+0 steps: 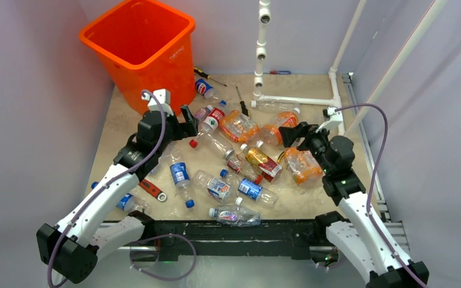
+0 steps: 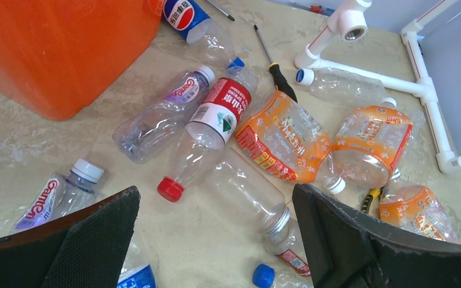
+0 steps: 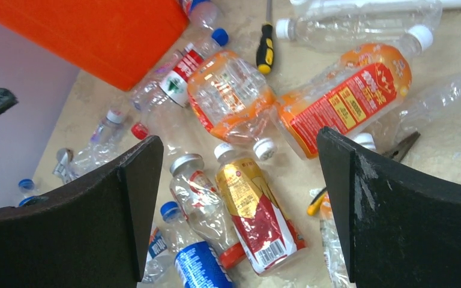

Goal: Put the plastic bottles in the bin
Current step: Pick up the plastic bottle at the center of the board.

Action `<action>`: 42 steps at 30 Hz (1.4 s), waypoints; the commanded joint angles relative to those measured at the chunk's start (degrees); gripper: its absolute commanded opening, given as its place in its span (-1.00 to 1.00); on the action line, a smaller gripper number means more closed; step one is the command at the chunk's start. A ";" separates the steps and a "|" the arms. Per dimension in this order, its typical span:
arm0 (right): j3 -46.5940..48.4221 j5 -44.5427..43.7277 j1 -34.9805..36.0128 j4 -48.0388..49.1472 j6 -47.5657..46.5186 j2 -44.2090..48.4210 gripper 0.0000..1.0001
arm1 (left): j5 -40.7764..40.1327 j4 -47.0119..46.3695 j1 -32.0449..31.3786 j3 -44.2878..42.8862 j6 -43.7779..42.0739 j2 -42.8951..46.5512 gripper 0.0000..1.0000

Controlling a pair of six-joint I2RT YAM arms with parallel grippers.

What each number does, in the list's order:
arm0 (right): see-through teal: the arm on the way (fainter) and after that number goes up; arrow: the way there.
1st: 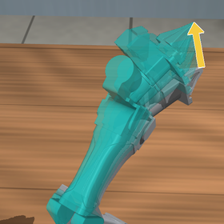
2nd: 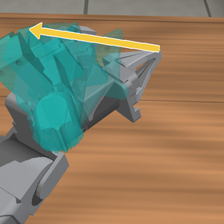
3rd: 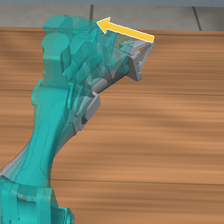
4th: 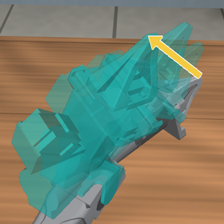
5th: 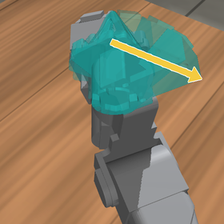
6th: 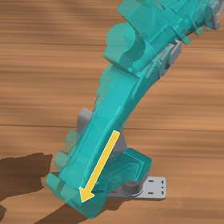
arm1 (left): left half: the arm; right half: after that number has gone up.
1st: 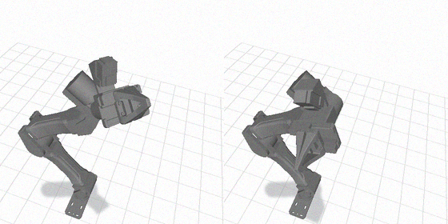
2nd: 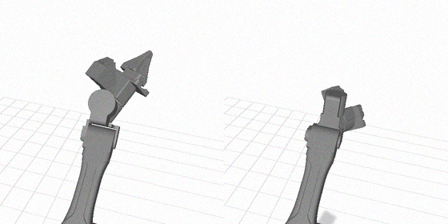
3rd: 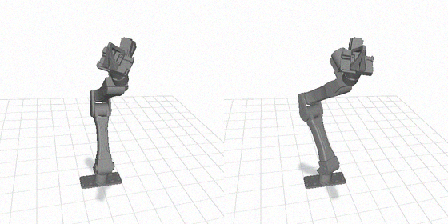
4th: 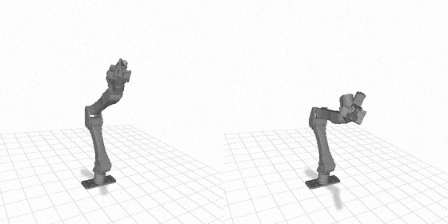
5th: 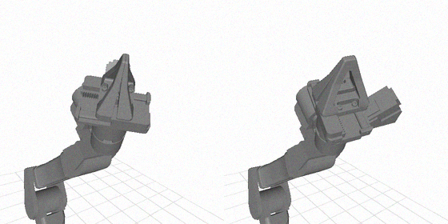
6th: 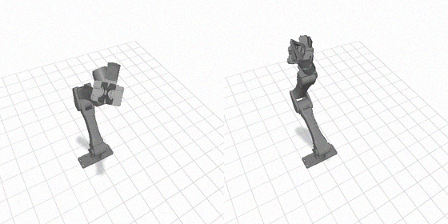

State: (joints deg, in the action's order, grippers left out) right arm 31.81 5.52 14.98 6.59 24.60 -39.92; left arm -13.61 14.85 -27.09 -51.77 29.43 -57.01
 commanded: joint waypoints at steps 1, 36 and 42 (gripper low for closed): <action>3.72 -4.61 -0.13 -5.27 -0.34 -4.70 0.98 | 0.86 -2.40 0.02 0.74 0.36 0.79 0.98; 3.87 -28.69 -0.71 -14.03 9.65 -25.94 0.98 | 12.62 -3.55 0.02 2.26 3.96 -3.43 0.93; 4.13 -21.93 -0.82 -13.30 11.59 -27.22 0.98 | 13.34 -3.78 0.02 2.36 4.29 -3.25 0.93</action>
State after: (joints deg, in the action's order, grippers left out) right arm 33.82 -19.79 14.22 -6.72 34.04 -66.54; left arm -1.65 13.78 -27.09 -49.76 32.47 -60.47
